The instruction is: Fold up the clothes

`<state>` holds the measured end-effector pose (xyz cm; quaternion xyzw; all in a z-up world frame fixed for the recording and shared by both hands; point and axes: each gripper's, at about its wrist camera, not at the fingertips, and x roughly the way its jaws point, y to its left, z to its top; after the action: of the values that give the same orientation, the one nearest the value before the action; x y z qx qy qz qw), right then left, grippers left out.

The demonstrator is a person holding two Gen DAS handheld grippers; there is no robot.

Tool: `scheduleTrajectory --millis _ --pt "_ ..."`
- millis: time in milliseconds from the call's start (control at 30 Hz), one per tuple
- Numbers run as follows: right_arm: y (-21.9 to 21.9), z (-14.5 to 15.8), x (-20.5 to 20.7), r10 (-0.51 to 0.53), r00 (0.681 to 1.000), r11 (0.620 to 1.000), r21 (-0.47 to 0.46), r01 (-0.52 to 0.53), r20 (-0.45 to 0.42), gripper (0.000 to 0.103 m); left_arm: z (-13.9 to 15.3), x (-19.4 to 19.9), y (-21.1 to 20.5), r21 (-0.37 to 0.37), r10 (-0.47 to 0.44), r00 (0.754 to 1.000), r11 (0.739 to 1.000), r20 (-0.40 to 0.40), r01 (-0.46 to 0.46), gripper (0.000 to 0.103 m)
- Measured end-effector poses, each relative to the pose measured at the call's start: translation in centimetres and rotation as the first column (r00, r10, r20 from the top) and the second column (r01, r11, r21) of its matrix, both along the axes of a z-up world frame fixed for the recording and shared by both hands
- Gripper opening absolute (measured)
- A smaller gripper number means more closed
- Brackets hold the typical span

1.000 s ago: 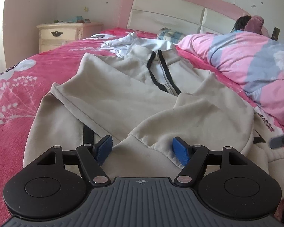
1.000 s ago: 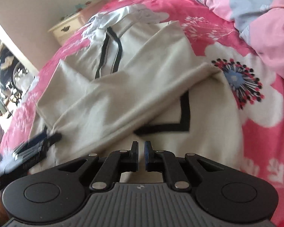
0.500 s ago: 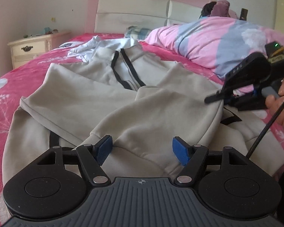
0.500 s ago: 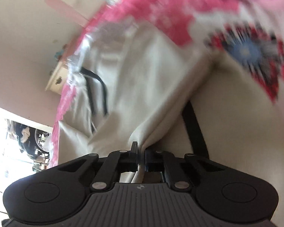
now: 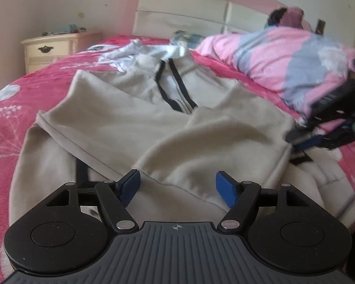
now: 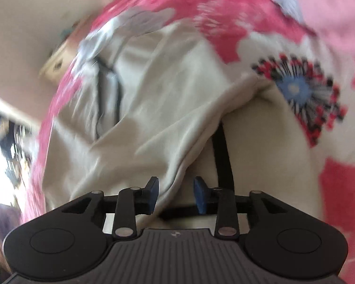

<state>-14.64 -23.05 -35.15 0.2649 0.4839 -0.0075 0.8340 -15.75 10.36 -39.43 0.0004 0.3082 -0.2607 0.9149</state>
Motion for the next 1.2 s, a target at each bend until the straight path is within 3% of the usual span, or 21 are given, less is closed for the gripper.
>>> scheduleTrajectory --millis 133,200,300,433,500,600,700,800,900,1067,1167,1200 --pt "3.2 3.6 0.3 0.136 0.984 0.988 -0.095 -0.125 0.113 0.032 -0.2 0.9 1.1 0.001 0.050 0.998 0.999 -0.040 -0.050 0.071" --pt "5.4 3.5 2.1 0.206 0.968 0.974 -0.131 -0.188 0.143 0.020 -0.4 1.0 1.0 0.033 0.047 0.998 0.998 -0.050 -0.045 0.071" --pt "8.7 2.3 5.7 0.296 0.941 0.948 -0.168 -0.269 0.166 0.016 -0.6 0.9 0.7 0.075 0.036 0.998 0.997 -0.043 -0.033 0.071" --pt "12.0 -2.1 11.0 0.351 0.929 0.927 -0.184 -0.328 0.114 0.013 -0.9 0.6 0.5 0.115 0.020 0.999 0.993 -0.039 -0.016 0.071" --pt "12.1 -4.0 12.7 0.328 0.938 0.936 -0.177 -0.305 0.116 0.008 -1.1 0.7 0.8 0.108 0.021 0.998 0.994 -0.053 -0.015 0.071" --pt "10.7 -4.4 14.1 0.227 0.960 0.971 -0.119 -0.210 0.161 0.008 -1.2 1.0 1.2 0.088 0.017 0.998 0.996 -0.067 -0.011 0.071" --pt "8.1 -2.3 13.1 0.150 0.969 0.989 -0.039 -0.145 0.196 0.014 -1.3 1.1 1.4 0.077 0.014 0.997 0.997 -0.071 -0.008 0.072" --pt "5.3 1.5 10.0 0.149 0.963 0.989 -0.010 -0.151 0.226 0.015 -1.3 1.2 1.5 0.072 0.011 0.997 0.997 -0.072 -0.005 0.072" --pt "3.3 4.2 6.1 0.162 0.973 0.987 -0.016 -0.161 0.168 0.017 -1.2 1.3 1.5 0.069 0.012 0.997 0.998 -0.075 -0.007 0.072" --pt "4.2 2.1 1.6 0.284 0.958 0.957 0.062 -0.282 -0.036 0.017 -1.1 1.2 1.6 0.065 0.022 0.997 0.998 -0.073 -0.017 0.072" --pt "7.1 -2.1 0.1 0.335 0.932 0.934 -0.083 -0.348 -0.138 0.016 -0.8 0.9 1.6 0.071 0.031 0.998 0.997 -0.053 -0.027 0.072" --pt "7.9 -2.3 -0.2 0.344 0.929 0.925 -0.122 -0.361 -0.137 0.017 -0.6 0.8 1.7 0.070 0.034 0.998 0.997 -0.044 -0.031 0.073"
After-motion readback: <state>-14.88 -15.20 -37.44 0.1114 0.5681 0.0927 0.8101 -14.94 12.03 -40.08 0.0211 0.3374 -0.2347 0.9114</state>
